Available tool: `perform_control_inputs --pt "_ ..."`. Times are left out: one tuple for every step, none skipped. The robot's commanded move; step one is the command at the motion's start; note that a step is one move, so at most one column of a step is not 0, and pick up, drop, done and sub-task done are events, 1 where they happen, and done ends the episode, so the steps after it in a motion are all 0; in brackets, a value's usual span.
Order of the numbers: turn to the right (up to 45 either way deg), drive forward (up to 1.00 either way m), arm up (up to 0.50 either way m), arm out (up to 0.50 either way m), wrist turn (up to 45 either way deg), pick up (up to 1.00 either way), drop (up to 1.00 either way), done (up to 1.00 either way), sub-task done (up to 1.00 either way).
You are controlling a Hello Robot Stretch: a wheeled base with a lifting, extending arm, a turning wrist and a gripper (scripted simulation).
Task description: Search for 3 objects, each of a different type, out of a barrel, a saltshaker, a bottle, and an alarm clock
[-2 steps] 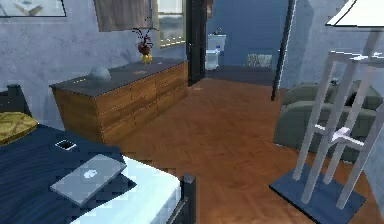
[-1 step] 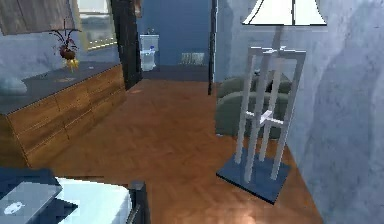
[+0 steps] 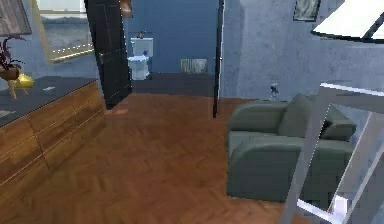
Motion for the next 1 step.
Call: perform_control_inputs --pt "0.0 0.50 0.00 0.00 0.0 0.00 0.00 0.00 0.00"
